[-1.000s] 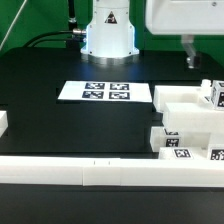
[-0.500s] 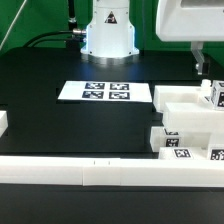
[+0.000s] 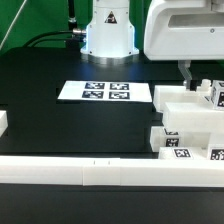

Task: Assemble chair

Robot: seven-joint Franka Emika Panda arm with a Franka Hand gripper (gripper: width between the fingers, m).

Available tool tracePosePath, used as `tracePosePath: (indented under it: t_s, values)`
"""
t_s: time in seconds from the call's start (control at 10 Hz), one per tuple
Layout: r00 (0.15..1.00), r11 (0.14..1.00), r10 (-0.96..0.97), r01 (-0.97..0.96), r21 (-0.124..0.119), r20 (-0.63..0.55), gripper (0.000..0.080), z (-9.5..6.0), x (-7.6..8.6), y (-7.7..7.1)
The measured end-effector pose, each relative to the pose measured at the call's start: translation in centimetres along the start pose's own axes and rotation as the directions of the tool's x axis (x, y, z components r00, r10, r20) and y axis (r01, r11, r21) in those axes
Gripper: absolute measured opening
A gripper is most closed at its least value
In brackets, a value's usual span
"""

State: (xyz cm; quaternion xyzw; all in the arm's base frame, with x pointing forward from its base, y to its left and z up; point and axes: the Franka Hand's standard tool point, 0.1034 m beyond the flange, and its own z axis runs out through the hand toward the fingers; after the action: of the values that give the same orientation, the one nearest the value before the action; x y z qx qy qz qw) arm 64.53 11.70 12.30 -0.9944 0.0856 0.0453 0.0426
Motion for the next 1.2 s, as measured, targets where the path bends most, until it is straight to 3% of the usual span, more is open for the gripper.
tracePosePath:
  t_s: [0.3,0.4,0.5,0.7,1.0,1.2]
  values:
    - [1.0,1.0,0.0,0.0,-0.003,0.008,0.0649,0.73,-0.16,-0.01]
    - [1.0,1.0,0.0,0.0,-0.003,0.009,0.052,0.77,-0.19,0.05]
    - [1.0,1.0,0.0,0.0,-0.003,0.009,0.052,0.77,-0.18,0.08]
    - [1.0,1.0,0.0,0.0,-0.003,0.009,0.0282,0.77,-0.18,0.08]
    - [0.999,0.999,0.045,-0.045,-0.002,0.009,0.0282,0.78,-0.18,0.06]
    - [0.984,0.984,0.177,-0.177,0.006,0.01,0.0282,0.8,-0.09,0.15]
